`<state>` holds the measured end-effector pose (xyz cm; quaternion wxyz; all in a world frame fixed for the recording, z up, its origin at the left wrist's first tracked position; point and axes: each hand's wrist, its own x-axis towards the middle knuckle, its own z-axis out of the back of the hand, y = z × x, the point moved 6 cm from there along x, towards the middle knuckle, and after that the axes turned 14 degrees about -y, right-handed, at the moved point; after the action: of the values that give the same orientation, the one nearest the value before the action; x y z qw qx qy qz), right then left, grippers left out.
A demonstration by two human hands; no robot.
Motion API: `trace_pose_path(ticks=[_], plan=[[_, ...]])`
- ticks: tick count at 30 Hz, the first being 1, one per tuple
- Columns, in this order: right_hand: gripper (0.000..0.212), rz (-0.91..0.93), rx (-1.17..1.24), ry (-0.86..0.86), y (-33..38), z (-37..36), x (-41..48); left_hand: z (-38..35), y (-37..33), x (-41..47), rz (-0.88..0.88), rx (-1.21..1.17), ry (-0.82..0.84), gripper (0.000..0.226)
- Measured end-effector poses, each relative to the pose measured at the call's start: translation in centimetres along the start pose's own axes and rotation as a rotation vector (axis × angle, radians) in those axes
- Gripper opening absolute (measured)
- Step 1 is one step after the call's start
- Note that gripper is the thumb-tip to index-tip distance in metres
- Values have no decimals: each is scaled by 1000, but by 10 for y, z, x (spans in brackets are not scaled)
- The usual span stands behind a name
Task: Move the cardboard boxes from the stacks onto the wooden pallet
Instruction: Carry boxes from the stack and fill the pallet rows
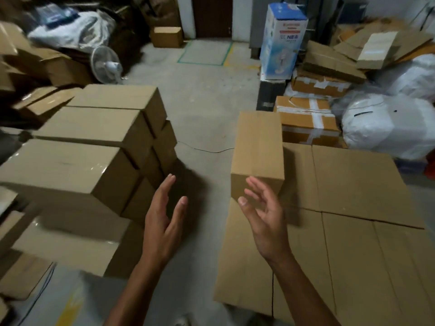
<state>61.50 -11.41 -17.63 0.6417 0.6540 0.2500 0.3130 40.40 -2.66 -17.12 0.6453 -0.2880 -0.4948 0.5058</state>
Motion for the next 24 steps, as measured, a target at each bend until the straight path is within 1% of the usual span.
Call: trace_pose_path(ticks=[2, 7, 11, 14, 16, 19, 24], plan=[[56, -7, 1, 78, 2, -31, -28, 40, 14, -11, 48, -2, -53, 62], [56, -11, -24, 230, 2, -120, -92, 145, 60, -21, 113, 79, -176, 49], [59, -26, -46, 311, -4, -197, -138, 227, 104, -23, 187, 104, -272, 56], [52, -49, -24, 358, -8, -247, -160, 274, 133, -17, 245, 115, -316, 57], [48, -76, -25, 373, -12, -276, -168, 298, 150, -11, 298, 102, -344, 60], [51, -106, -63, 380, -19, -310, -167, 319, 170, 3, 338, 97, -371, 62], [44, -162, -102, 381, -37, -355, -141, 328, 203, 37, 391, 81, -404, 50]])
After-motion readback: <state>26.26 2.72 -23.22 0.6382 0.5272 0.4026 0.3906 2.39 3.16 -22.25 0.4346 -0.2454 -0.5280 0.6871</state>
